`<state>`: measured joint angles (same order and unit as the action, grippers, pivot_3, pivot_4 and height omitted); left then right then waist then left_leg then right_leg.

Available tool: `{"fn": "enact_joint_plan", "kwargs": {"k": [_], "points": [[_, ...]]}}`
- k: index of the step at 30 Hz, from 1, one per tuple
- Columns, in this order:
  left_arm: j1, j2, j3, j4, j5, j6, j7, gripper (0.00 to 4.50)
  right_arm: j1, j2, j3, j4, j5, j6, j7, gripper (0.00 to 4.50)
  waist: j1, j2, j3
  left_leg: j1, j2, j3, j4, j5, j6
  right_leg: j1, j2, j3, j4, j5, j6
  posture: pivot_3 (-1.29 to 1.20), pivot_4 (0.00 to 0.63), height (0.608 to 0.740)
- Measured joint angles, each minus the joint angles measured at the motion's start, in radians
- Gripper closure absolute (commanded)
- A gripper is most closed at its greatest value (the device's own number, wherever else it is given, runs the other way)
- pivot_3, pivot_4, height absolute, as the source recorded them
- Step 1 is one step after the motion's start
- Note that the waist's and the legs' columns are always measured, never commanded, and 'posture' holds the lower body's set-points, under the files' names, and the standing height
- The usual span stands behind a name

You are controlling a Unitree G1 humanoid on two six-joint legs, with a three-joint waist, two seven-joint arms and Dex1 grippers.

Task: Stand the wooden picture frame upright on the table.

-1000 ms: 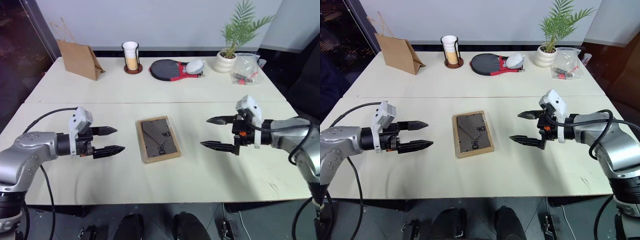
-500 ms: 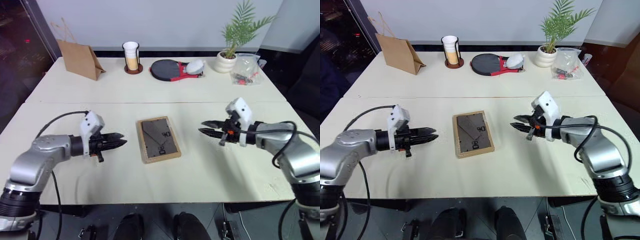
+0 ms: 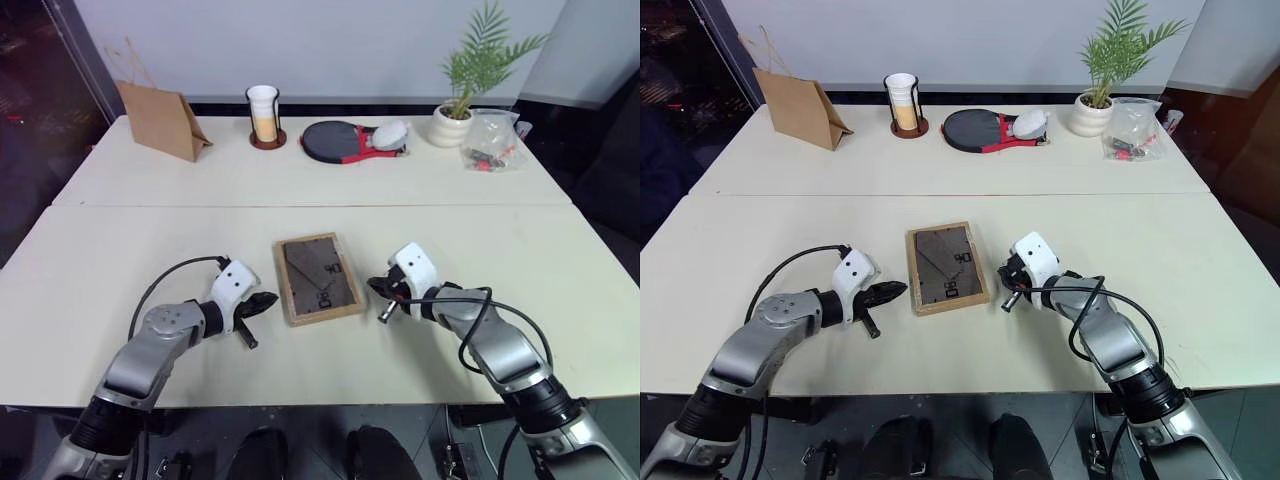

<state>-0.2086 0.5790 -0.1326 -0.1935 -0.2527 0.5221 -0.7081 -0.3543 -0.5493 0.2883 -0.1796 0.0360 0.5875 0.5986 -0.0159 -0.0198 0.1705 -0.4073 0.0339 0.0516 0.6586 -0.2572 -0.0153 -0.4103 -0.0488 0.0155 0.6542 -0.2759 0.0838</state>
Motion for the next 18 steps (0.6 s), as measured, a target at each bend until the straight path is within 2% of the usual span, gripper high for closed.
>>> {"fn": "enact_joint_plan", "kwargs": {"k": [7, 18], "points": [[0.022, 0.03, 0.01, -0.045, -0.006, 0.038, -0.015, 4.47, 0.001, 0.03, 0.056, -0.072, 0.029, 0.06, 0.086, 4.5, -0.001, 0.0, 0.0, 0.0, 0.001, -0.001, 0.0, 0.0, 0.0, 0.0, 0.001, 0.0, 0.0, 0.0, 0.0, 0.0, 0.15, 0.74], [0.073, 0.107, 0.071, -0.071, -0.039, 0.061, -0.068, 4.47, 0.001, 0.051, 0.096, -0.1, 0.022, 0.082, 0.111, 4.5, -0.002, -0.001, -0.001, 0.001, 0.003, -0.001, 0.0, 0.0, 0.0, 0.0, 0.001, -0.001, 0.0, 0.0, 0.0, 0.0, 0.15, 0.74]]}}
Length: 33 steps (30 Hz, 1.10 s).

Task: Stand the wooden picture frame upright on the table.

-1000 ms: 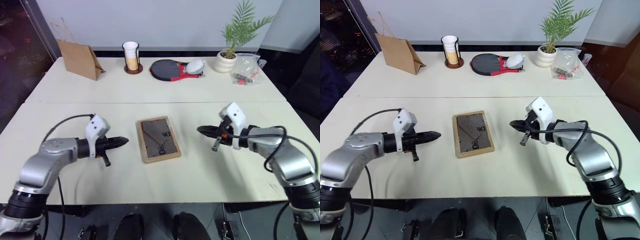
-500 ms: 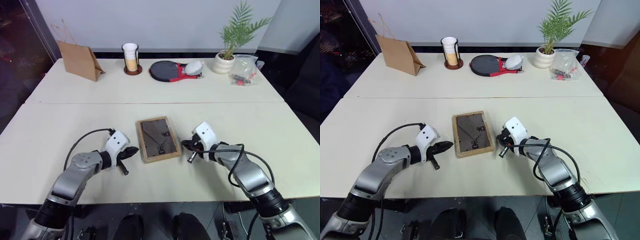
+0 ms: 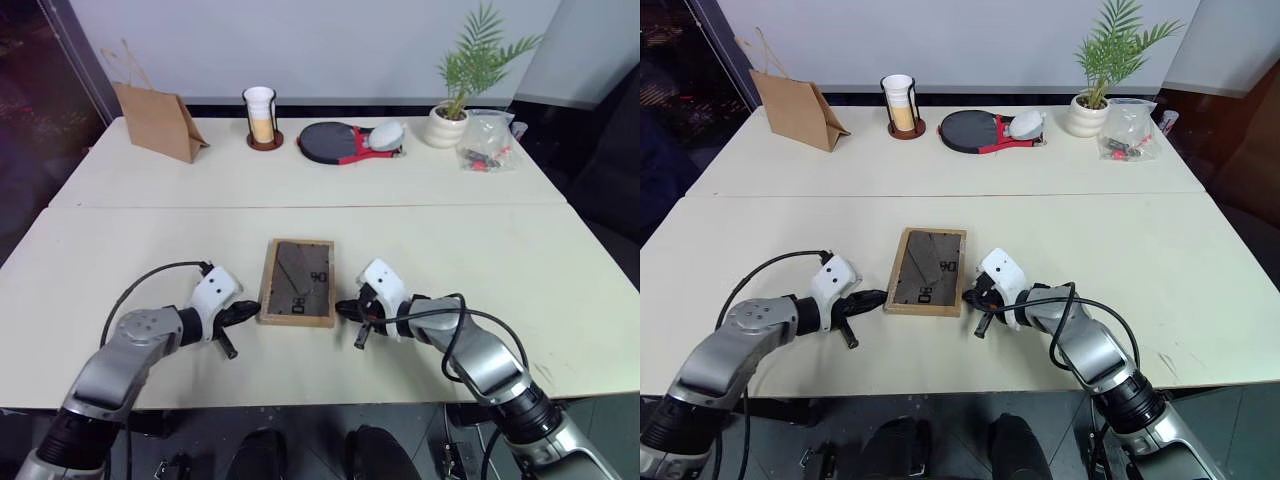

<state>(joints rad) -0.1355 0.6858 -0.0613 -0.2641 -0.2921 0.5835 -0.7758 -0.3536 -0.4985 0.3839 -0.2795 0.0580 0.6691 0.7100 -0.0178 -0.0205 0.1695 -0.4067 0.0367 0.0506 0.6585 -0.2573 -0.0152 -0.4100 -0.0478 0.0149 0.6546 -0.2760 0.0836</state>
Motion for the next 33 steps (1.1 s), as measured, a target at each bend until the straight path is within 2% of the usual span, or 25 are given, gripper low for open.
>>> {"fn": "enact_joint_plan", "kwargs": {"k": [5, 6, 8, 11, 15, 16, 20, 24, 33], "points": [[-0.006, 0.027, 0.038, 0.009, -0.062, 0.058, -0.052, 4.47, 0.01, -0.082, -0.017, -0.03, -0.001, -0.005, 0.037, 4.5, 0.007, 0.0, 0.0, -0.001, -0.001, 0.0, 0.0, 0.0, 0.0, 0.0, -0.001, -0.001, 0.0, 0.0, 0.0, 0.0, 0.15, 0.74], [-0.009, 0.042, 0.06, 0.016, -0.084, 0.078, -0.068, 4.24, 0.015, -0.104, -0.033, -0.033, 0.003, -0.003, 0.046, 4.5, 0.008, 0.0, 0.0, -0.001, -0.001, 0.0, 0.0, 0.0, 0.0, 0.0, -0.001, -0.001, 0.0, 0.0, 0.0, 0.0, 0.15, 0.74], [-0.04, 0.069, 0.099, 0.038, -0.143, 0.138, -0.109, 3.68, 0.023, -0.152, -0.067, -0.036, 0.007, 0.0, 0.065, 4.5, 0.009, 0.0, 0.0, -0.001, -0.001, -0.001, 0.001, 0.0, 0.0, 0.0, -0.002, -0.002, -0.001, 0.0, 0.0, 0.0, 0.15, 0.74], [-0.12, 0.09, 0.146, 0.067, -0.27, 0.282, -0.173, 2.23, 0.024, -0.203, -0.121, -0.05, 0.015, -0.001, 0.09, 4.5, 0.006, 0.0, 0.0, -0.001, -0.001, -0.001, 0.003, -0.001, 0.001, 0.001, -0.001, -0.001, -0.001, 0.0, 0.0, 0.0, 0.15, 0.74], [-0.246, 0.065, 0.181, 0.162, -0.44, 0.523, -0.2, 0.19, 0.023, -0.208, -0.119, -0.069, 0.022, -0.023, 0.113, 4.5, 0.002, -0.001, 0.0, -0.001, -0.002, -0.001, 0.003, -0.001, 0.001, 0.0, 0.001, -0.001, 0.0, 0.0, 0.0, 0.0, 0.15, 0.74], [-0.271, 0.052, 0.191, 0.192, -0.464, 0.569, -0.195, 0.04, 0.023, -0.208, -0.117, -0.069, 0.022, -0.027, 0.113, 4.5, 0.002, -0.001, 0.0, -0.001, -0.002, -0.002, 0.003, -0.001, 0.001, 0.001, 0.001, -0.002, 0.0, 0.0, 0.0, 0.0, 0.15, 0.74], [-0.338, 0.028, 0.205, 0.299, -0.516, 0.711, -0.164, 0.04, 0.016, -0.194, -0.102, -0.05, 0.001, -0.047, 0.107, 4.5, 0.0, -0.001, 0.0, -0.001, -0.002, -0.001, 0.003, -0.001, 0.001, 0.0, 0.001, -0.001, 0.0, 0.0, 0.0, 0.0, 0.15, 0.74], [-0.388, -0.027, 0.204, 0.395, -0.525, 0.807, -0.114, 0.04, -0.039, -0.135, -0.039, 0.042, -0.046, -0.08, 0.084, 4.5, 0.003, -0.001, 0.0, -0.002, -0.003, -0.001, 0.004, -0.001, 0.001, 0.0, 0.001, -0.001, 0.0, 0.0, 0.0, 0.0, 0.15, 0.74], [-0.428, -0.103, 0.186, 0.48, -0.501, 0.819, -0.051, 0.04, -0.108, -0.037, 0.033, 0.135, -0.095, -0.136, 0.086, 4.5, 0.0, -0.001, -0.001, -0.001, -0.002, -0.001, 0.004, -0.001, 0.001, 0.0, 0.001, -0.001, 0.001, 0.0, 0.0, 0.0, 0.15, 0.74]]}}
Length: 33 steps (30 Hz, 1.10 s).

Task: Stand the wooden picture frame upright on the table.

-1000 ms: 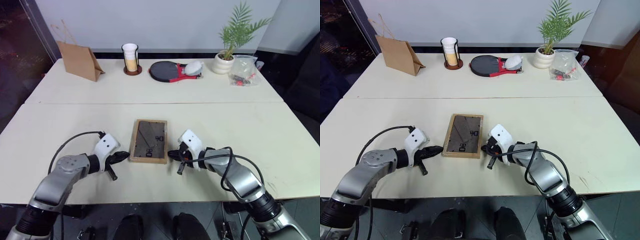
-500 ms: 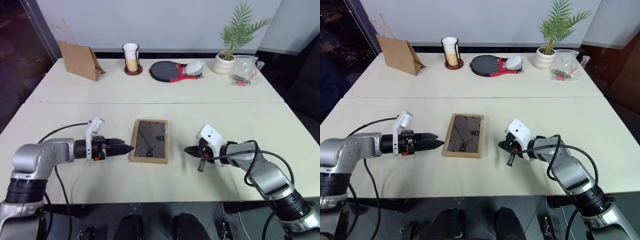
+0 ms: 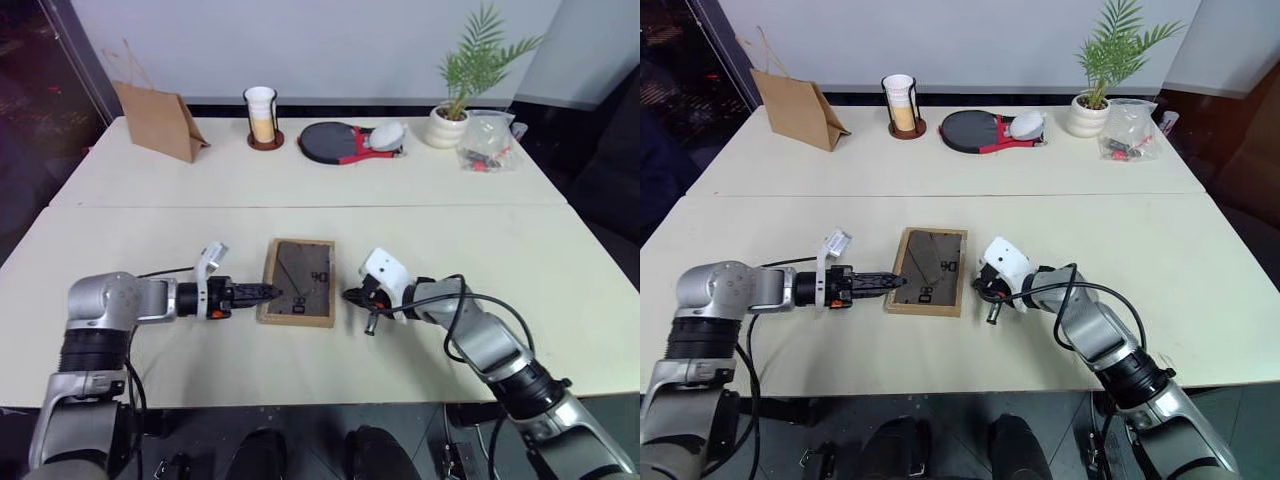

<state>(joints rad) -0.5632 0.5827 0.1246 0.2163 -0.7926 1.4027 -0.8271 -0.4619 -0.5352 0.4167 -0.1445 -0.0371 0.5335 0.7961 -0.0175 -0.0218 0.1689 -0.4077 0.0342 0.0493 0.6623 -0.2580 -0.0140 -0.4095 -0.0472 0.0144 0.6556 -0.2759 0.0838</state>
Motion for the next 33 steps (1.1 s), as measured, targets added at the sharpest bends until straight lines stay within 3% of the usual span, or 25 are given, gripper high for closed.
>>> {"fn": "enact_joint_plan", "kwargs": {"k": [10, 13, 18, 19, 26, 31, 33], "points": [[0.001, -0.031, 0.001, 0.046, 0.007, -0.04, -0.024, 0.04, -0.029, 0.076, 0.047, 0.003, 0.003, -0.015, 0.058, 4.5, 0.007, 0.0, 0.0, 0.0, -0.001, 0.0, 0.001, 0.0, 0.0, 0.001, -0.003, 0.0, 0.002, 0.0, 0.0, 0.0, 0.15, 0.74], [0.001, -0.042, 0.013, 0.068, 0.008, -0.041, -0.02, 0.89, -0.031, 0.075, 0.047, 0.003, -0.001, -0.018, 0.063, 4.5, 0.007, 0.0, 0.0, 0.0, -0.001, 0.0, 0.001, 0.0, 0.0, 0.001, -0.004, 0.0, 0.002, 0.0, 0.0, 0.0, 0.15, 0.74], [0.011, -0.069, 0.05, 0.131, -0.009, -0.03, -0.025, 3.25, -0.016, 0.04, 0.045, -0.002, -0.015, -0.022, 0.074, 4.5, 0.005, 0.0, 0.0, 0.0, -0.001, -0.001, 0.001, 0.0, 0.0, 0.0, -0.003, -0.001, 0.002, 0.0, 0.0, 0.0, 0.15, 0.74], [0.009, -0.076, 0.059, 0.125, -0.024, -0.021, -0.027, 3.46, -0.014, 0.038, 0.045, -0.008, -0.016, -0.021, 0.075, 4.5, 0.005, 0.0, 0.0, 0.0, -0.001, -0.001, 0.001, 0.0, 0.0, 0.0, -0.003, -0.001, 0.002, 0.0, 0.0, 0.0, 0.15, 0.74], [0.082, -0.137, 0.211, 0.018, -0.101, 0.089, 0.065, 3.44, 0.023, -0.055, -0.019, -0.07, 0.003, -0.01, 0.092, 4.5, 0.003, 0.0, 0.0, -0.001, 0.0, -0.001, 0.001, 0.0, 0.0, -0.001, -0.004, -0.001, 0.002, 0.0, 0.0, 0.0, 0.15, 0.74], [0.111, -0.298, 0.46, -0.185, -0.23, 0.141, 0.261, 3.44, -0.007, -0.147, -0.24, -0.177, 0.123, 0.102, 0.125, 4.5, 0.006, -0.001, 0.001, -0.001, -0.001, -0.002, 0.001, 0.0, 0.0, 0.0, -0.01, -0.002, 0.002, 0.0, 0.0, 0.0, 0.15, 0.74], [0.13, -0.361, 0.502, -0.267, -0.275, 0.139, 0.332, 3.44, -0.062, -0.149, -0.315, -0.203, 0.2, 0.185, 0.135, 4.5, 0.001, -0.001, 0.001, -0.001, -0.001, -0.002, 0.001, 0.0, 0.0, 0.0, -0.01, -0.002, 0.002, 0.0, 0.0, 0.0, 0.15, 0.74]]}}
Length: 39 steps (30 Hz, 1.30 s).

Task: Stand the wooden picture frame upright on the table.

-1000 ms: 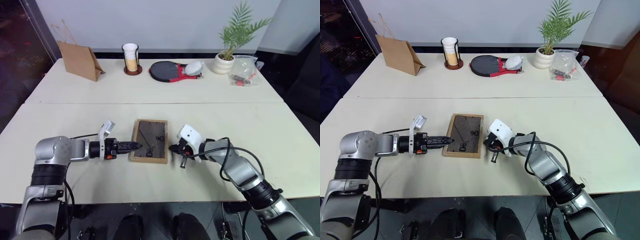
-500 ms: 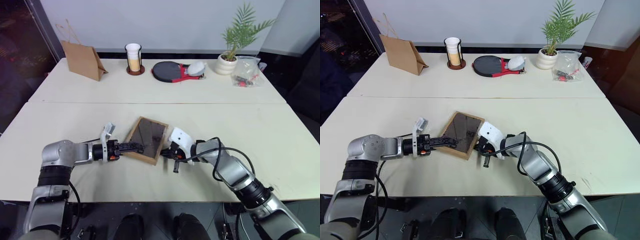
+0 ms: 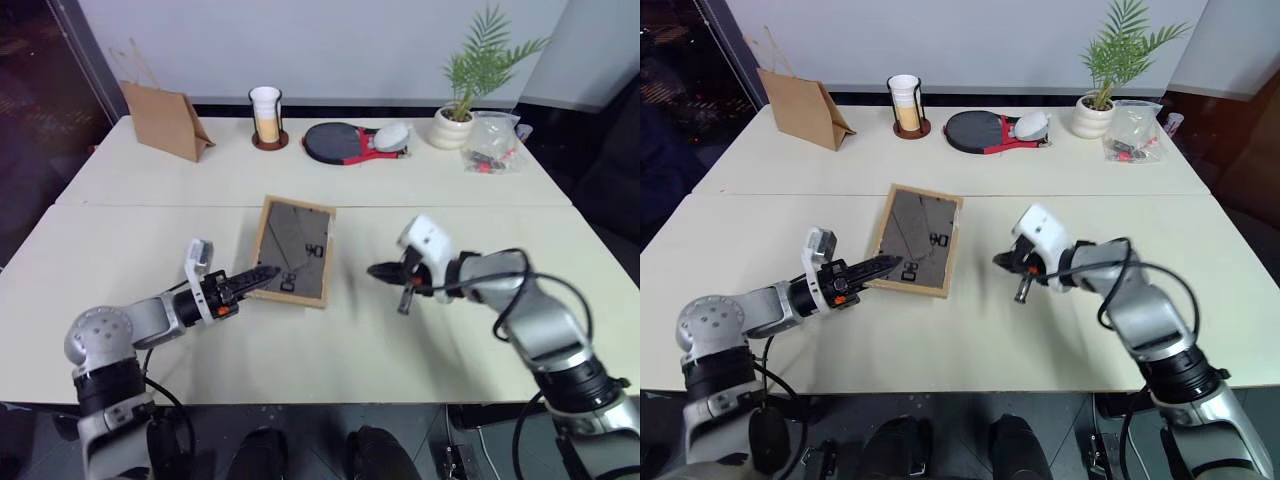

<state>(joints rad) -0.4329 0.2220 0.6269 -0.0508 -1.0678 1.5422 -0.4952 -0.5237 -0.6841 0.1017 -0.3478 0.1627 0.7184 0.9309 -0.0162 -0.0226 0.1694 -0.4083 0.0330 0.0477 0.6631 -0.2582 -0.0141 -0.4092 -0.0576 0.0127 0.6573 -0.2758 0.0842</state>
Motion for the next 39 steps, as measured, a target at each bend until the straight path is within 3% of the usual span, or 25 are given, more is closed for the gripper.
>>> {"fn": "enact_joint_plan", "kwargs": {"k": [2, 4, 8, 12, 13, 24, 39], "points": [[0.019, -0.045, 0.006, -0.069, -0.036, -0.001, 0.06, 3.44, -0.083, 0.001, -0.054, -0.006, 0.068, 0.077, 0.003, 4.5, -0.001, 0.0, 0.0, 0.0, 0.0, 0.0, -0.001, 0.0, 0.0, 0.0, 0.0, 0.0, 0.0, 0.0, 0.0, 0.0, 0.15, 0.74], [0.033, -0.079, 0.008, -0.121, -0.069, -0.009, 0.115, 3.44, -0.17, 0.01, -0.085, -0.001, 0.131, 0.146, 0.003, 3.97, 0.0, 0.0, 0.0, 0.0, 0.0, 0.0, -0.001, 0.0, 0.0, 0.0, 0.0, 0.0, 0.0, 0.0, 0.0, 0.0, 0.15, 0.74], [0.04, -0.127, 0.007, -0.152, -0.127, -0.055, 0.208, 3.44, -0.31, 0.094, -0.097, 0.05, 0.238, 0.267, -0.018, 2.26, 0.001, 0.0, 0.0, 0.0, 0.0, 0.0, -0.001, 0.0, 0.0, 0.0, -0.001, 0.0, 0.0, 0.0, 0.0, 0.0, 0.15, 0.74], [0.086, -0.13, -0.023, -0.164, -0.172, -0.091, 0.264, 3.44, -0.362, 0.154, -0.066, 0.109, 0.281, 0.314, -0.042, 0.21, 0.002, 0.0, 0.0, -0.001, -0.001, 0.0, -0.002, 0.0, 0.0, 0.0, -0.002, 0.0, -0.002, 0.0, 0.0, 0.0, 0.15, 0.74], [0.098, -0.131, -0.029, -0.165, -0.19, -0.097, 0.28, 3.44, -0.369, 0.171, -0.053, 0.13, 0.284, 0.314, -0.05, 0.09, 0.003, 0.0, 0.0, -0.001, -0.001, 0.0, -0.002, 0.0, 0.0, -0.001, -0.002, 0.0, -0.002, 0.0, 0.0, 0.0, 0.15, 0.74], [0.182, -0.023, -0.142, -0.19, -0.38, -0.202, 0.304, 3.44, -0.421, 0.266, 0.039, 0.259, 0.295, 0.307, -0.068, 0.09, 0.0, 0.0, 0.0, -0.002, -0.002, 0.001, -0.003, -0.001, 0.001, -0.001, -0.003, -0.001, -0.004, 0.0, -0.001, 0.0, 0.15, 0.74], [0.288, 0.072, -0.253, -0.174, -0.405, -0.353, 0.237, 3.44, -0.427, 0.262, 0.069, 0.184, 0.362, 0.337, -0.06, 0.09, 0.0, 0.0, 0.0, -0.002, -0.002, 0.002, -0.014, 0.0, 0.0, -0.004, -0.005, 0.0, -0.01, -0.001, -0.003, 0.0, 0.15, 0.74]]}}
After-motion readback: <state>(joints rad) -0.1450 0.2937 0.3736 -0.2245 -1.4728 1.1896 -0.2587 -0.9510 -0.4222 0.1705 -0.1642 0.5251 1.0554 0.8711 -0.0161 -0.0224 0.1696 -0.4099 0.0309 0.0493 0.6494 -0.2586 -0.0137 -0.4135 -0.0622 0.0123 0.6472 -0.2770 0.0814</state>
